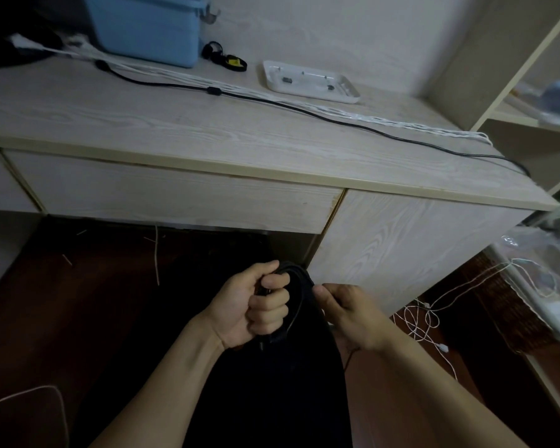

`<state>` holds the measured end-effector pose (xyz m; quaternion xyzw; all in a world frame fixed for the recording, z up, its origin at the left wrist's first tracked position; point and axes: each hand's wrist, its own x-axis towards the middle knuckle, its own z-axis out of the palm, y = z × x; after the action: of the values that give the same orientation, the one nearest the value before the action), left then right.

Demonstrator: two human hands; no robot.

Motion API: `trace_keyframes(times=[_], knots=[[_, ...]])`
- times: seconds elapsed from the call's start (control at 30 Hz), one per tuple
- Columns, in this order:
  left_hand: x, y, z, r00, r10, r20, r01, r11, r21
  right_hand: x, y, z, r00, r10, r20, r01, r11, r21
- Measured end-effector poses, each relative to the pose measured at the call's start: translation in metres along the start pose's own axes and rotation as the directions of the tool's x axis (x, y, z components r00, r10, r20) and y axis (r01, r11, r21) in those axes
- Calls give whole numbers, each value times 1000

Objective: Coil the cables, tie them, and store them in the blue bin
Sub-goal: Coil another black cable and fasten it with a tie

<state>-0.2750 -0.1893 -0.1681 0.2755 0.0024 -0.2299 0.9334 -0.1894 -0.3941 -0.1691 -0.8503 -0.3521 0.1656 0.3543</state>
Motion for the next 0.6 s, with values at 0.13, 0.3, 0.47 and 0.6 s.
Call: trace_keyframes(times=[0.13,0.3,0.47,0.6], knots=[[1,1,0,989,56,-135,-76,987,-145,2,3,1,994,101,-44,-102,994,-24],[9,-3,-1,910,216,-353,-288,943,-166,5,18,1,971,237,12,-237,971,26],[7,11,-25,722,319,-615,-574,771,-274,-1,32,0,911,389,137,-407,793,452],[2,10,-41,643,331,-690,-611,765,-202,2,36,4,957,276,91,-291,898,329]])
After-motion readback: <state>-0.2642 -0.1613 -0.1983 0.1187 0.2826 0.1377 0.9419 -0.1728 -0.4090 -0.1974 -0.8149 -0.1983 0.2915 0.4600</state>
